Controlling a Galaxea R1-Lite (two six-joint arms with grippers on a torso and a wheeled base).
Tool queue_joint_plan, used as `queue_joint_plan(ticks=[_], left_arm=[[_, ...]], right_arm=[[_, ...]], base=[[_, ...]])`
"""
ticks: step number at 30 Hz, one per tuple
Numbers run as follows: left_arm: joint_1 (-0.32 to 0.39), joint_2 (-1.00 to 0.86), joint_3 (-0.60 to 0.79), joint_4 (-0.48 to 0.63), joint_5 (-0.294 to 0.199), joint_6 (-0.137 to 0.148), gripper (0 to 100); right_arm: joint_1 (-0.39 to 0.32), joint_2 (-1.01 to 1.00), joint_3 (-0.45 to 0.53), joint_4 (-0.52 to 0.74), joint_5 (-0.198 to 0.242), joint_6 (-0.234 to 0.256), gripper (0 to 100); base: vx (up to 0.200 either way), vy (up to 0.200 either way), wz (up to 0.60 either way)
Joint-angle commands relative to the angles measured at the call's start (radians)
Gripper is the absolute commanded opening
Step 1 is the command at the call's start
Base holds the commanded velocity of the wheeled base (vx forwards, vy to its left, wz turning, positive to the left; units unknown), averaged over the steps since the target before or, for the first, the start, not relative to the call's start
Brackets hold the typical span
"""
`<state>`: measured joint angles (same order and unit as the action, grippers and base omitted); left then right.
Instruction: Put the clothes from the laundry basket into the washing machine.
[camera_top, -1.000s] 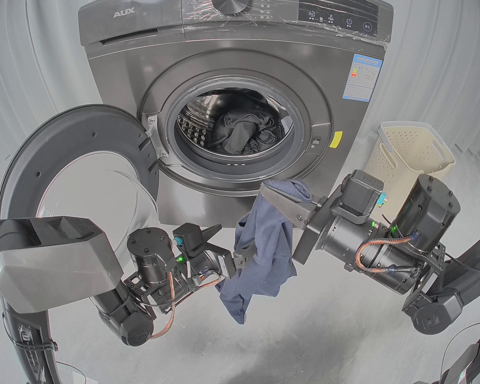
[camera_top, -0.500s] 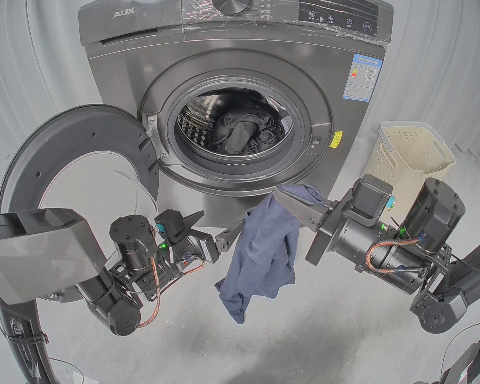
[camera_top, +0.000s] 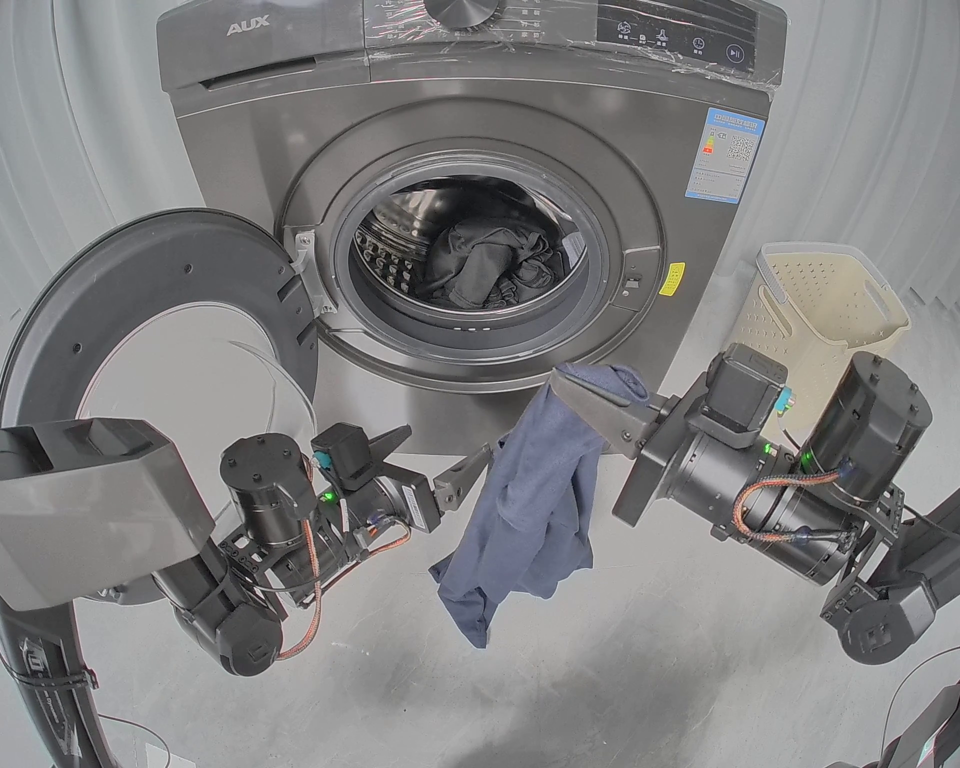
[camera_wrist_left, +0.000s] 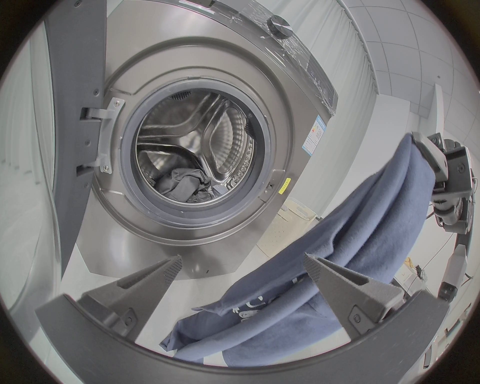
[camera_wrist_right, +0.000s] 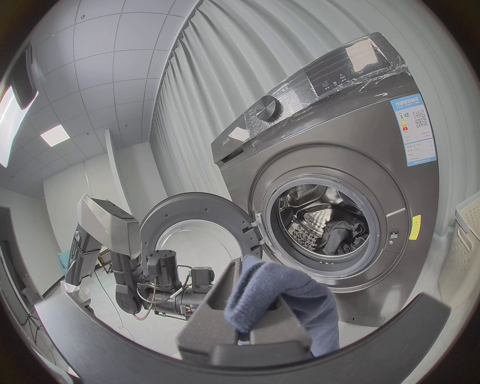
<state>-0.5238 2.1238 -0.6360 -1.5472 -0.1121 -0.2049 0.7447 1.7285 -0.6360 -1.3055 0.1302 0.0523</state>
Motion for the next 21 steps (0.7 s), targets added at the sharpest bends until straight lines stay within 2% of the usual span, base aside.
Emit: queue_joint_plan(ticks=[1,13,21], left_arm=[[-0.025,0.022,0.018,-0.001,0.000,-0.001,100],[-0.088,0.030,0.073,-0.002,0.006,0.009,100],[-0.074,0.053,0.029,-0.001,0.011,0.002,100]], right_arm=[[0.001,0.006,-0.013,0.000,0.000,0.000,0],[-0.005,0.016,-0.022,0.005,-0.006,0.000,0],[0.004,0.017,-0.016,-0.001,-0.006,0.001,0]], base=[[0.000,0.000,0.00],[0.000,0.000,0.00],[0.000,0.000,0.00]])
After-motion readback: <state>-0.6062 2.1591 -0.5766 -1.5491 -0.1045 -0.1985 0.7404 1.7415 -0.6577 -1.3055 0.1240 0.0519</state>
